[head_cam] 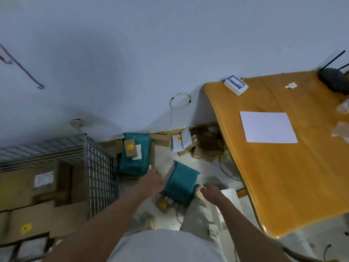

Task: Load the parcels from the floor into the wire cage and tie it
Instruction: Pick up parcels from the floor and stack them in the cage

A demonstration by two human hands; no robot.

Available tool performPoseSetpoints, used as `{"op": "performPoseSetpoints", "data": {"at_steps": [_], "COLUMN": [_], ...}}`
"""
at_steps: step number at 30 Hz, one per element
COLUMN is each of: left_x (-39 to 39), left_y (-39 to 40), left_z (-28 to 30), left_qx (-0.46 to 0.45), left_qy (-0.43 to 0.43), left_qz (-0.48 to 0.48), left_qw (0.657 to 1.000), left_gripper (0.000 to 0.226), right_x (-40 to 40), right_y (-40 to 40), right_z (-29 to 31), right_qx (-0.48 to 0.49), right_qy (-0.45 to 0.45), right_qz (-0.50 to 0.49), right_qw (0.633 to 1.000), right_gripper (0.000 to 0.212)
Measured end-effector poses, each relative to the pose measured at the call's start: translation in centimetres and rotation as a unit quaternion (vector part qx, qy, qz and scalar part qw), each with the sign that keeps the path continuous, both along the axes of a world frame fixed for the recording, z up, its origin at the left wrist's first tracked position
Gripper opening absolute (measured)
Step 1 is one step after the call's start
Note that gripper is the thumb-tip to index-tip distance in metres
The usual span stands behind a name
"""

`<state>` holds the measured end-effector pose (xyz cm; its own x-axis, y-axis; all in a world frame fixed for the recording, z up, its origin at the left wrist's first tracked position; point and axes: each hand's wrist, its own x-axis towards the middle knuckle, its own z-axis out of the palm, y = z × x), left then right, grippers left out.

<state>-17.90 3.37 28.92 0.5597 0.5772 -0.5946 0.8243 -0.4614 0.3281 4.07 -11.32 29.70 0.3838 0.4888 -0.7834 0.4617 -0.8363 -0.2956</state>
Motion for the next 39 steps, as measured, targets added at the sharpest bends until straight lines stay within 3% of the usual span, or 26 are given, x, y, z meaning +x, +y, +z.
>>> {"op": "performPoseSetpoints", "data": {"at_steps": [7, 11, 14, 18, 23, 24, 26, 29, 32, 35, 37, 38, 39], "left_x": [5.2, 10.2, 14.0, 19.2, 23.5, 24.1, 25.4, 27.5, 29.6, 30.6, 30.0, 29.4, 28.5], "left_y": [2.0, 5.6, 9.4, 15.5, 20.9, 21.9, 23.6, 26.6, 28.4, 28.5, 27.6, 27.0, 26.4], "left_z": [-4.2, -10.8, -18.8, -34.3, -51.4, -54.7, -61.1, -69.3, -74.5, -77.5, -78.1, -77.8, -77.1], "left_qx": [-0.052, -0.105, -0.137, -0.165, -0.146, -0.145, -0.156, -0.208, -0.289, -0.331, -0.374, -0.394, -0.414], "left_qy": [0.062, 0.073, 0.087, 0.064, -0.003, -0.011, -0.028, -0.078, -0.129, -0.165, -0.2, -0.219, -0.237], "left_qz": [0.104, 0.135, 0.128, 0.142, 0.194, 0.206, 0.246, 0.386, 0.543, 0.581, 0.605, 0.619, 0.633], "left_qw": [0.991, 0.983, 0.978, 0.974, 0.97, 0.968, 0.956, 0.895, 0.778, 0.725, 0.675, 0.643, 0.61], "left_gripper": [0.038, 0.04, 0.037, 0.039, 0.051, 0.051, 0.051, 0.062, 0.077, 0.076, 0.067, 0.063, 0.06], "right_x": [9.3, 14.6, 17.6, 21.1, 25.6, 26.3, 27.5, 28.6, 29.3, 29.7, 30.4, 30.6, 30.3], "right_y": [8.9, 13.6, 17.6, 23.9, 30.4, 31.7, 34.2, 37.5, 39.7, 40.9, 40.9, 40.6, 40.1], "right_z": [-5.8, -11.5, -18.4, -32.0, -48.5, -51.1, -56.1, -63.4, -67.8, -70.0, -70.6, -70.3, -69.5], "right_qx": [-0.036, -0.044, -0.036, -0.006, 0.039, 0.05, 0.081, 0.099, 0.037, 0.014, 0.029, 0.031, 0.031], "right_qy": [0.059, 0.047, 0.036, -0.013, -0.037, -0.048, -0.075, -0.101, -0.153, -0.162, -0.086, -0.038, 0.004], "right_qz": [0.093, 0.03, -0.052, -0.147, -0.159, -0.164, -0.179, -0.184, -0.123, -0.082, -0.138, -0.171, -0.199], "right_qw": [0.993, 0.997, 0.997, 0.989, 0.986, 0.984, 0.978, 0.973, 0.98, 0.983, 0.986, 0.984, 0.98], "right_gripper": [0.038, 0.034, 0.038, 0.055, 0.059, 0.063, 0.09, 0.129, 0.149, 0.147, 0.152, 0.143, 0.119]}}
